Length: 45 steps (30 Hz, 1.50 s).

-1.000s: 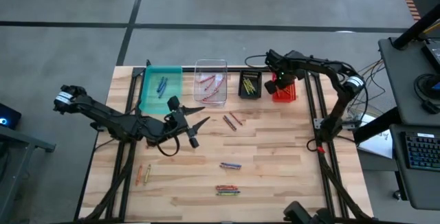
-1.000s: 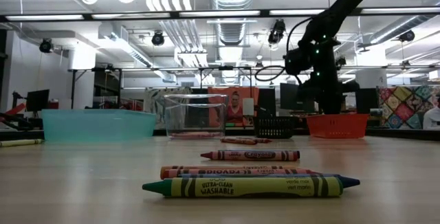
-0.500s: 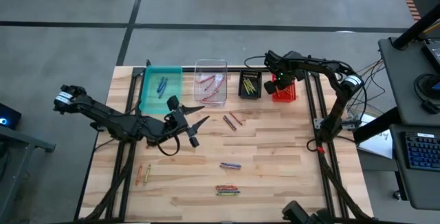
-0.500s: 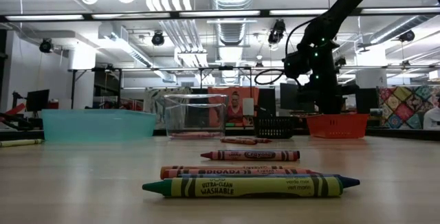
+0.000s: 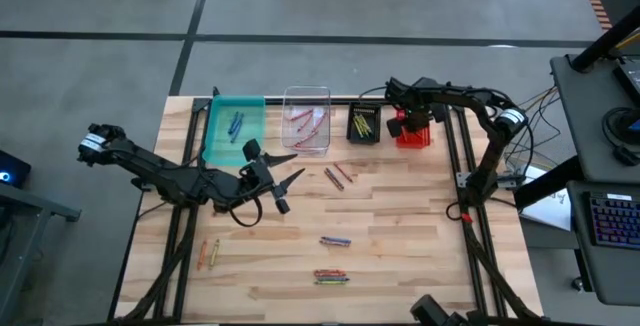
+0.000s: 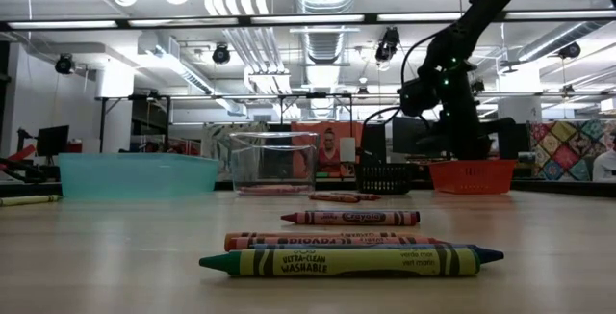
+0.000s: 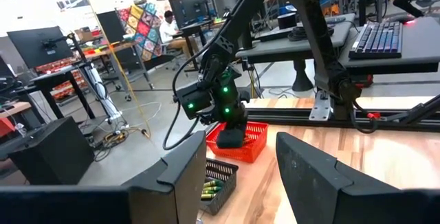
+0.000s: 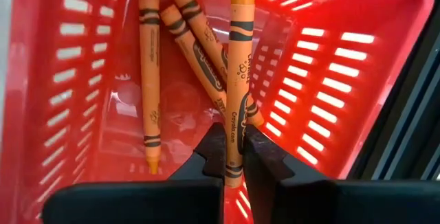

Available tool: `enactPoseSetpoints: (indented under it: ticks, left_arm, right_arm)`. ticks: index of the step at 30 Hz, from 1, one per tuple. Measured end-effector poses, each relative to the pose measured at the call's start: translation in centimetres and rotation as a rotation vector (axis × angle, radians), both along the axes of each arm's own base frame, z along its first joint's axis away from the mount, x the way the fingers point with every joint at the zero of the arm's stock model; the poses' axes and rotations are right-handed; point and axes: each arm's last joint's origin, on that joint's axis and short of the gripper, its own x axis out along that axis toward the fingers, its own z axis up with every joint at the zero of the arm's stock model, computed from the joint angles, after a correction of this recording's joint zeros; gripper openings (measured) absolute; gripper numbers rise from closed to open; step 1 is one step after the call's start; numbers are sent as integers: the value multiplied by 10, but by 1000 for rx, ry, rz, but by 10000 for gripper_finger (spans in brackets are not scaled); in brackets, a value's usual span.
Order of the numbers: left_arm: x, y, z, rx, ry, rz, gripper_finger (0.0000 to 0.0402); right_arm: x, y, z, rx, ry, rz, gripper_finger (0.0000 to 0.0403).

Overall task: Sort crayons
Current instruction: Put the orange crayon into the orange bin, then put the green crayon into the black bin

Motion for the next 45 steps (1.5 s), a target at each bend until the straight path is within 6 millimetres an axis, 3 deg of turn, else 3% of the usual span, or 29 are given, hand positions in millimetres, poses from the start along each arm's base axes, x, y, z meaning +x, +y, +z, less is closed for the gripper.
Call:
enactPoseSetpoints:
  ticks: [10,15,20,25,31,36,45]
  left_arm:
    - [0,0,0,0,0,0,160]
    - [0,0,0,-3,-1,0,160]
    - [0,0,-2,-13,12,1,160]
    - [-1,0,-10,-53,57,6,160]
    - [-3,4,-25,-171,122,14,159]
    - [-6,15,-33,-384,281,-16,149]
    - [-29,36,-55,-651,680,245,129]
  right_arm:
    - [0,0,-2,4,1,44,65]
    - [1,-1,3,-9,-10,50,70]
    - [0,2,25,-33,-31,56,71]
    - [-1,11,59,-85,-83,75,72]
    - [6,41,106,-213,-210,166,72]
    - [13,76,137,-319,-345,283,72]
    - [35,132,169,-449,-568,558,72]
